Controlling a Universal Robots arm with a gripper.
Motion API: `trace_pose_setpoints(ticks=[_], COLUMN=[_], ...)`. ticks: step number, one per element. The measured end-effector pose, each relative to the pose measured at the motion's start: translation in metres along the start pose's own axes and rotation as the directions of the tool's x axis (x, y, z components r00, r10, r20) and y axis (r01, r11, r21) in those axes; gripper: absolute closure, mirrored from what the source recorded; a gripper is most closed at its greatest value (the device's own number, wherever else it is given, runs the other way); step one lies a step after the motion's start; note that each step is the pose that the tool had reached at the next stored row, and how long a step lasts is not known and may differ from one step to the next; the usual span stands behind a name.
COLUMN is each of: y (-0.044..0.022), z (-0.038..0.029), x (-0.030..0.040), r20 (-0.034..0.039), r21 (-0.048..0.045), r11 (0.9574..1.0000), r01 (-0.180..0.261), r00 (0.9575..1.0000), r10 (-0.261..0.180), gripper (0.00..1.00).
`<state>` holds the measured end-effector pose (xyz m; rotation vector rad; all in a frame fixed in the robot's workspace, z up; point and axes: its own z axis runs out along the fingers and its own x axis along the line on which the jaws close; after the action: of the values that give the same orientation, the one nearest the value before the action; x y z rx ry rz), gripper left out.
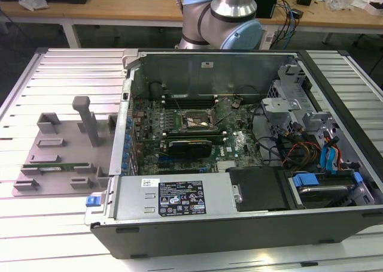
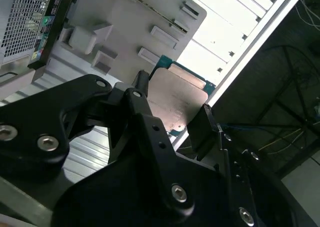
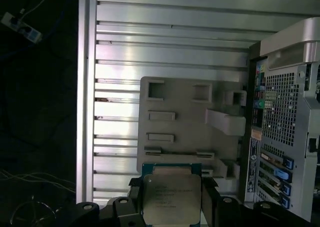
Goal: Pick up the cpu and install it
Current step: 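Pick up the cpu and move it towards the insertion slot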
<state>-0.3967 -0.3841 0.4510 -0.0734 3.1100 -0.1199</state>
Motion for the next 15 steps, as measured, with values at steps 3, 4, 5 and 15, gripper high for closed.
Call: trace_pose_setpoints(ticks=[3,4,5,15], y=[-0.0005,-0.0007,-0.0007,-0.0014], z=[-0.0064,-0.0084,-0.0096,-0.0187], x=[-0.0002,-0.0002,-0.0003,-0.0005], r20=[0.0,0.0,0.0,-0.0001], r21=[0.0004,0.0006,0.0007,-0.0014], r11=[1.0,1.0,1.0,1.0], r01=[0.0,0.0,0.0,0.0], r00=[1.0,1.0,1.0,1.0], r10=[0.0,0.0,0.0,0.0], gripper=[0.45,0.45,0.45,0.45])
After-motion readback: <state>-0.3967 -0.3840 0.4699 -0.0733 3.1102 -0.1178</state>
